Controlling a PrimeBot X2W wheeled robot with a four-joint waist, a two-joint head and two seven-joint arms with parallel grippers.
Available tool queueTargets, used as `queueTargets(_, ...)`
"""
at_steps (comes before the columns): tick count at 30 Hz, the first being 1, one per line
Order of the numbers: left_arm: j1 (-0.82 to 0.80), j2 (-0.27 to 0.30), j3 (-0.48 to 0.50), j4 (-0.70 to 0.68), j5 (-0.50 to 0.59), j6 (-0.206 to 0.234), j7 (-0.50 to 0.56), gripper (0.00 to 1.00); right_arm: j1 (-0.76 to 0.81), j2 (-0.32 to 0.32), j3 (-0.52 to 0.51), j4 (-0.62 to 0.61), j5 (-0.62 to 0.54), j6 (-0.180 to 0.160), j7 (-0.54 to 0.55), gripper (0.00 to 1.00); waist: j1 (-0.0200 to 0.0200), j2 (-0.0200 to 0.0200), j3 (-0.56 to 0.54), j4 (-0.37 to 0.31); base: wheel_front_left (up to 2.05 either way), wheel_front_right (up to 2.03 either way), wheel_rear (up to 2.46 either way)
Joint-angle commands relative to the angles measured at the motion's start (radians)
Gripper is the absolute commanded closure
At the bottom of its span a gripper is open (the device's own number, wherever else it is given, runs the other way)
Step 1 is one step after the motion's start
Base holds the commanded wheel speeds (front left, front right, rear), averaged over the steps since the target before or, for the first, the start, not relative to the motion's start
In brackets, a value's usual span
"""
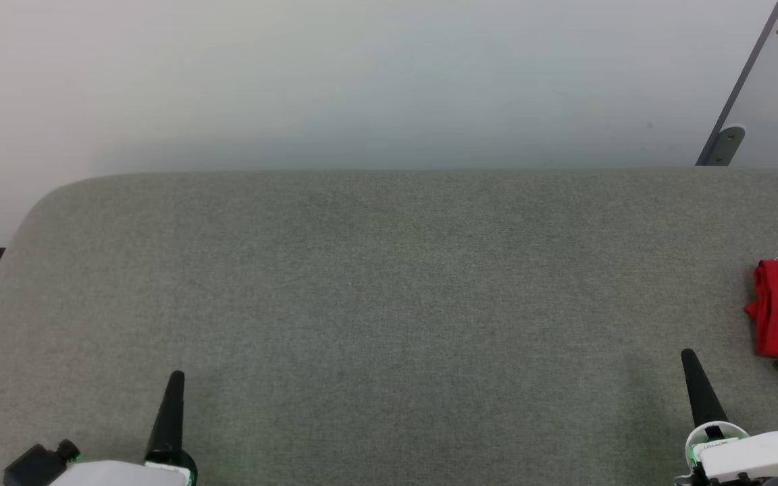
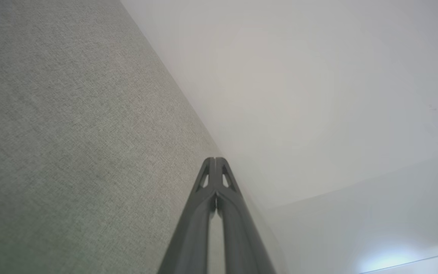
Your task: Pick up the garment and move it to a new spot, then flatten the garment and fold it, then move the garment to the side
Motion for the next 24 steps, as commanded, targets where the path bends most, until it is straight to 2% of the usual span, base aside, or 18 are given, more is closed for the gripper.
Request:
queueTargets(1, -0.019, 0.0, 0.006, -0.003, -0.023, 0.001, 0.006, 1.0, -0.019, -0.006, -0.007, -0.005, 0.027, -0.001, 0.005, 1.0, -0.0001, 0.0, 0.0, 0.0, 0.0, 0.0, 0.0)
queueTargets(24, -0.073, -0.028, 0.015, 0.035, -0.203, 0.001, 0.066, 1.0, -0.05, -0.005, -0.016, 0.025, 0.242, -0.001, 0.046, 1.0, -0.0001, 0.0, 0.0, -0.001, 0.0, 0.0, 0.0)
